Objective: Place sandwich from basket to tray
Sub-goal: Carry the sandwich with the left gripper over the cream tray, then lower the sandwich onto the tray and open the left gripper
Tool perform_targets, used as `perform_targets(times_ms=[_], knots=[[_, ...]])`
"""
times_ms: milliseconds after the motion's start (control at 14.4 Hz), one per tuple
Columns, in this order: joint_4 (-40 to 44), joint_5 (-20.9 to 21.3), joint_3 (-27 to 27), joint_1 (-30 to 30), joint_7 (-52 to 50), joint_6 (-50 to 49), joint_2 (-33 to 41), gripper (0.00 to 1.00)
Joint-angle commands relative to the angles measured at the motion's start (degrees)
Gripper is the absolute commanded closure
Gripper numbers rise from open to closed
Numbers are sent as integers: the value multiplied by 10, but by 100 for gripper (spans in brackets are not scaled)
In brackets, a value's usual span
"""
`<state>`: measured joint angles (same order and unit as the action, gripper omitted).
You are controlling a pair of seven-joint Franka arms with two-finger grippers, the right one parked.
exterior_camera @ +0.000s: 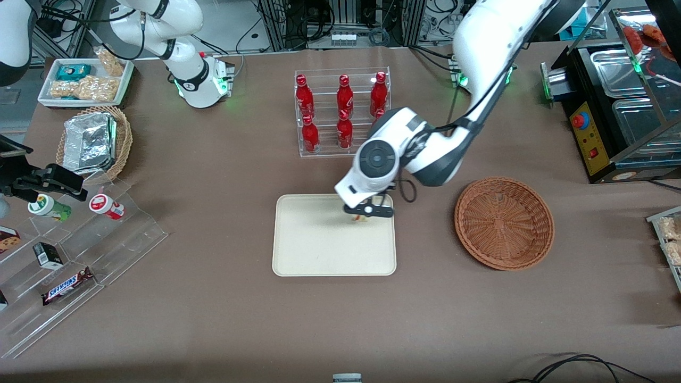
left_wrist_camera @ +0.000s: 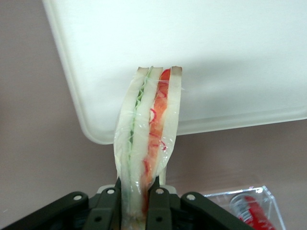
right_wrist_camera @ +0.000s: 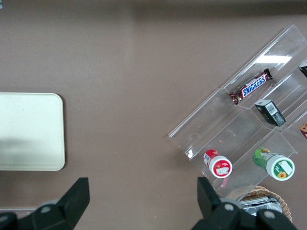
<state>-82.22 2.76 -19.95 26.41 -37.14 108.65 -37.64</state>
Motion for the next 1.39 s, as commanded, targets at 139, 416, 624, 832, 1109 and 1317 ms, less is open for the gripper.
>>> perform_targets(times_ms=[139,416,624,832,1109,1317], knots=[[114,61,7,43,-145,47,-106,79],[166,113,7,58,-212,81,-154,74],[169,115,7,58,-210,118,-162,20],[169,136,8,57,-219,69,-131,0],[158,115,-5,-15,-190,-101,2,0],[68,60,-7,-91,-94,-207,126,0]])
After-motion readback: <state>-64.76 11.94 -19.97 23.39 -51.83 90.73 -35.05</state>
